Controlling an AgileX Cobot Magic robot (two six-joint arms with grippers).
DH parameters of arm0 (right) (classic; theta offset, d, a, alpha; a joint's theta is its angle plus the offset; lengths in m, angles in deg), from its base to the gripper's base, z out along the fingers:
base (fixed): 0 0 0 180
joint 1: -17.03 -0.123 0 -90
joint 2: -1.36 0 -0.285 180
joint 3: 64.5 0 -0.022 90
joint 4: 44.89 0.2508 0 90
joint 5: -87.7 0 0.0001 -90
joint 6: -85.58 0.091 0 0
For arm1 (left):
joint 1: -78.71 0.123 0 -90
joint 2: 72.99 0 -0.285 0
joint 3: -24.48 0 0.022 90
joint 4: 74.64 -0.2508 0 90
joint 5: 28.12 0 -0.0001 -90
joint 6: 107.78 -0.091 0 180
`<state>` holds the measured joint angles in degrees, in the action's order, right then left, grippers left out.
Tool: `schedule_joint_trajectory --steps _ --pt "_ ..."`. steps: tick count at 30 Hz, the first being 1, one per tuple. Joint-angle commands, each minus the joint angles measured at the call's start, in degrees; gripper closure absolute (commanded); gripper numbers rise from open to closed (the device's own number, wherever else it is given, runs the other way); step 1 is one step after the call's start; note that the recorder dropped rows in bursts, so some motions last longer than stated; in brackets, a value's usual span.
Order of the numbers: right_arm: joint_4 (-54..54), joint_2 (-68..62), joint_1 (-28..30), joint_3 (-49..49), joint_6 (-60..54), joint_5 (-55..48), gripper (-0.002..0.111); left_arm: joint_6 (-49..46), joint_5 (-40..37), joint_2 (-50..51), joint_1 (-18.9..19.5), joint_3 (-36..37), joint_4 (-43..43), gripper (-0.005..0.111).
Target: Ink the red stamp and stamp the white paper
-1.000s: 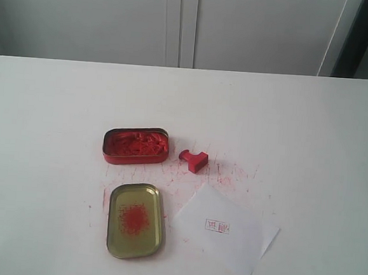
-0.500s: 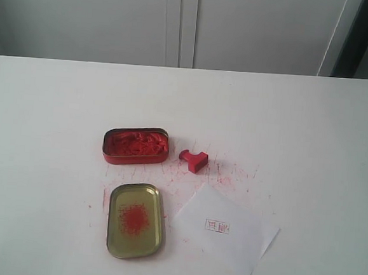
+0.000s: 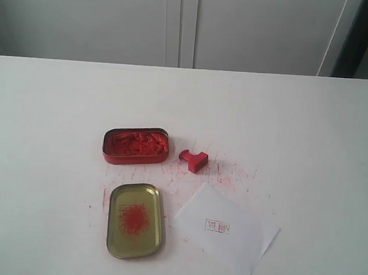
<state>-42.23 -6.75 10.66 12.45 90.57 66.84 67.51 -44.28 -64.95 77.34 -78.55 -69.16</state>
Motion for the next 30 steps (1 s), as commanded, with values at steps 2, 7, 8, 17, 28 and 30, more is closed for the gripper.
schedule_joint_trajectory --steps 2,7,8,17,28,30 --pt "0.09 0.33 0.35 0.26 0.22 0.85 0.108 3.93 0.29 -0.25 0.24 0.25 -2.36 0.107" --pt "0.09 0.33 0.35 0.26 0.22 0.85 0.108 6.59 0.29 -0.25 0.24 0.25 -3.73 0.107" --pt "0.09 0.33 0.35 0.26 0.22 0.85 0.108 6.72 0.29 -0.25 0.24 0.25 -3.82 0.107" --pt "0.09 0.33 0.35 0.26 0.22 0.85 0.108 6.22 0.29 -0.25 0.24 0.25 -3.82 0.107" --pt "0.09 0.33 0.35 0.26 0.22 0.85 0.108 6.23 0.29 -0.25 0.24 0.25 -3.82 0.107" --pt "0.09 0.33 0.35 0.26 0.22 0.85 0.108 6.23 0.29 -0.25 0.24 0.25 -3.82 0.107"
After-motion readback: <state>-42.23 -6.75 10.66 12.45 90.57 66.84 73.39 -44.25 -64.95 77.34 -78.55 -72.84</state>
